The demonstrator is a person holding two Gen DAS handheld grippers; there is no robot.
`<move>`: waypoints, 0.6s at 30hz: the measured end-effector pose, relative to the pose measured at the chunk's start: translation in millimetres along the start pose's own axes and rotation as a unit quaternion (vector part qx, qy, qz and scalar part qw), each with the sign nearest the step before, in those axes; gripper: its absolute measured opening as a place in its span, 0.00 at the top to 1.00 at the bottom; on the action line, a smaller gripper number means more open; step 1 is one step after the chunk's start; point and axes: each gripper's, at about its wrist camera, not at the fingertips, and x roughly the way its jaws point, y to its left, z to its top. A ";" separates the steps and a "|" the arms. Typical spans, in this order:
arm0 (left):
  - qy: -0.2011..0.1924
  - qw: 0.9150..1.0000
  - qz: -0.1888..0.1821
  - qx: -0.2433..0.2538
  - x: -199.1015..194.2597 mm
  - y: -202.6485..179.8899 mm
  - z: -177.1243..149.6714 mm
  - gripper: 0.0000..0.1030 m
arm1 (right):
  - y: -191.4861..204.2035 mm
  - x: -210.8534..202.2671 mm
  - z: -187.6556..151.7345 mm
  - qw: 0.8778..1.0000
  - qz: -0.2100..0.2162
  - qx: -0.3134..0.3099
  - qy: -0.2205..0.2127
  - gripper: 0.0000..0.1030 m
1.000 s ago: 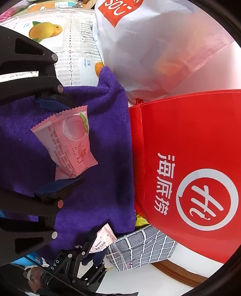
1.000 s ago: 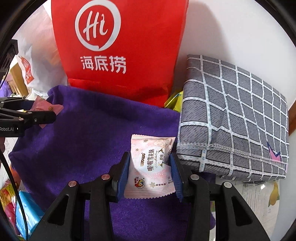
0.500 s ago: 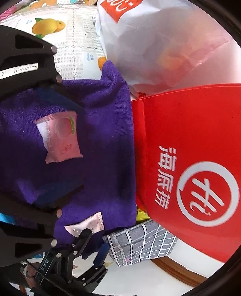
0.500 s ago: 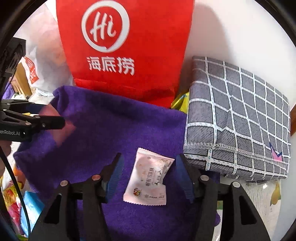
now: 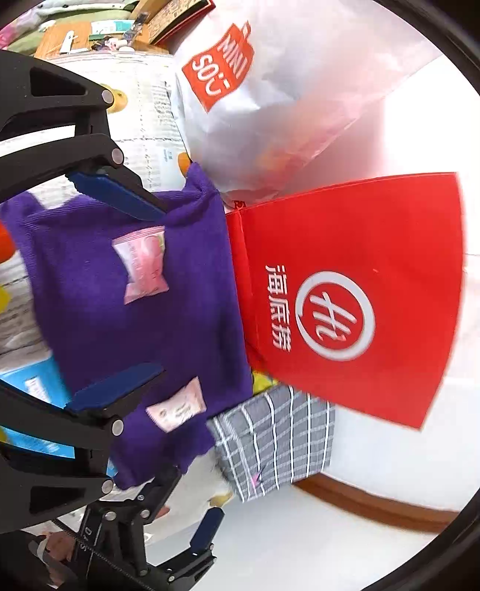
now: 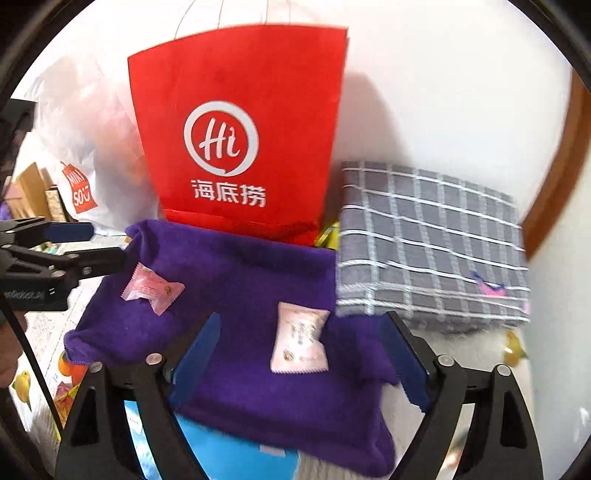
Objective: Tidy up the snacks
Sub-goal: 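Open both tools to drop the candies on the purple towel, then lower the right tool and grasp the pink lollipop-print packet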
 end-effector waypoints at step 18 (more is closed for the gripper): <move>-0.051 0.998 0.022 -0.024 -112.8 -5.6 -96.2 0.24 | 13.0 -105.8 -90.1 0.998 0.044 0.037 -0.027 0.13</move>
